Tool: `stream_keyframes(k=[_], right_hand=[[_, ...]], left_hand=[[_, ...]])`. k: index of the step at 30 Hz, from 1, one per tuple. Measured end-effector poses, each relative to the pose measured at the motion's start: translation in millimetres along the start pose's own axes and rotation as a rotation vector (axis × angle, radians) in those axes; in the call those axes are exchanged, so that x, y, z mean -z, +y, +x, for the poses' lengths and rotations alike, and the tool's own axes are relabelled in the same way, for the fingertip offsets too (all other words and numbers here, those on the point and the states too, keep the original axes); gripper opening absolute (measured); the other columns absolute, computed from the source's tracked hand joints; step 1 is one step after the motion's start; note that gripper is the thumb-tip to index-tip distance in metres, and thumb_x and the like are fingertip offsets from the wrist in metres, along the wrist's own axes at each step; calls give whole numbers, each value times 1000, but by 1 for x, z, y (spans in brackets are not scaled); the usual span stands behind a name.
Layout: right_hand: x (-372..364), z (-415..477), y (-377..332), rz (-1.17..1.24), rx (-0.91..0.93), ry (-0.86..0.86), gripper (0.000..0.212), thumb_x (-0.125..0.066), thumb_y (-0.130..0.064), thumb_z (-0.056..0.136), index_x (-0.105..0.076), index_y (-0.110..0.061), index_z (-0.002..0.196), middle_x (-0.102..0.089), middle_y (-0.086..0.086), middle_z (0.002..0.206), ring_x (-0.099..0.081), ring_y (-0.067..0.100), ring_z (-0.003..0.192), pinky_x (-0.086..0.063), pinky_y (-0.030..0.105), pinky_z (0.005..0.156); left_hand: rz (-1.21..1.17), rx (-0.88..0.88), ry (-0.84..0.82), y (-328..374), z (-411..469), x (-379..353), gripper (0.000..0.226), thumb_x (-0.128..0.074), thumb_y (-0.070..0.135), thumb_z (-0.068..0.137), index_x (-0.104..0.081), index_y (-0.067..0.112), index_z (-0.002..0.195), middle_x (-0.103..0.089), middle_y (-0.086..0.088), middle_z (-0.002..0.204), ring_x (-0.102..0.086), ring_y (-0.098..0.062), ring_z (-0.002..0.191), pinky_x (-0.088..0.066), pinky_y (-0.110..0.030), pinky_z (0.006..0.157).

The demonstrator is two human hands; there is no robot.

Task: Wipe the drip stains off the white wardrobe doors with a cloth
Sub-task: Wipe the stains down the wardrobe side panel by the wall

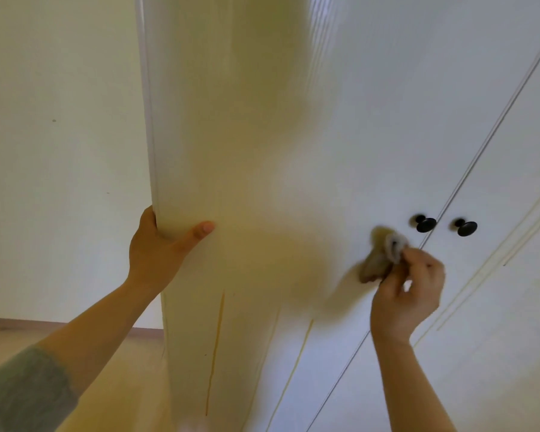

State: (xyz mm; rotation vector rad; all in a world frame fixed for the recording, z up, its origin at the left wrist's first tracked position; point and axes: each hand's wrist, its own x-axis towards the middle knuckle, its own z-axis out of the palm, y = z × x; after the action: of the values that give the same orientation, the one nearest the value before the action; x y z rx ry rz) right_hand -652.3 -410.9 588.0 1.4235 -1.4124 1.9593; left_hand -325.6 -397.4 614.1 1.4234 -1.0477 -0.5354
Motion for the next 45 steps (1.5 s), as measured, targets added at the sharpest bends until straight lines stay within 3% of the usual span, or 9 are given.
stream_keyframes(k=[5,10,15,19,22,31,34,38,45], right_hand=[[-11,2,13,-26,-45,-1,34,-38,5,87,-63,2,109,-57,20,111,-51,30,104,-38,17,88],[-7,-72,44,-46,-77,-249,33,-37,2,81,-66,3,96,-57,13,104,-53,37,95,-50,46,76],[18,-107,29,-68,-136,-440,32,-58,18,81,-71,-5,99,-53,-10,100,-56,23,96,-54,42,77],[17,-97,-6,-5,-45,-413,24,-60,11,83,-72,-2,99,-58,-3,103,-56,16,96,-47,17,85],[9,-96,-25,64,22,-423,24,-57,3,83,-72,-1,100,-57,-5,105,-55,11,96,-47,15,85],[-6,-118,-67,143,53,-505,20,-58,-2,86,-73,-4,99,-55,-13,105,-58,11,96,-50,18,79],[-2,-129,-75,110,28,-528,22,-59,2,83,-72,-2,100,-58,-7,105,-59,14,95,-52,20,77],[9,-149,-75,44,3,-532,21,-59,-1,84,-71,-1,102,-57,-7,106,-62,21,91,-55,26,72],[26,-171,-76,35,-40,-549,21,-61,5,86,-71,-2,102,-59,-2,107,-62,23,92,-58,42,59]], left_hand=[[-2,-9,8,0,-1,-1,105,-64,82,37,-44,29,125,-54,17,103,-56,-18,95,-43,-24,68],[-7,-12,7,-1,0,-2,101,-64,82,38,-42,31,122,-53,23,101,-56,-17,95,-42,-20,65],[-18,-33,-16,-3,-2,1,101,-64,82,41,-45,31,126,-57,19,106,-59,-9,92,-43,-21,68],[-31,-78,-92,-15,-4,10,86,-64,79,51,-48,38,126,-61,27,108,-60,5,92,-45,-15,68],[-40,-88,-159,-32,-7,18,73,-63,75,62,-51,45,127,-65,30,110,-62,9,97,-47,-13,74],[-101,153,-309,-106,-14,39,34,-57,76,66,-62,67,99,-65,39,105,-63,-3,110,-50,-42,103],[-97,196,-377,-124,-17,39,18,-55,78,70,-58,77,87,-60,49,95,-58,5,107,-48,-38,105],[-124,215,-396,-144,-26,35,31,-55,41,96,-55,45,126,-60,49,92,-59,20,94,-48,-10,88],[-9,154,-353,-148,-31,32,41,-54,34,99,-49,36,140,-56,47,104,-55,27,87,-38,6,73]])
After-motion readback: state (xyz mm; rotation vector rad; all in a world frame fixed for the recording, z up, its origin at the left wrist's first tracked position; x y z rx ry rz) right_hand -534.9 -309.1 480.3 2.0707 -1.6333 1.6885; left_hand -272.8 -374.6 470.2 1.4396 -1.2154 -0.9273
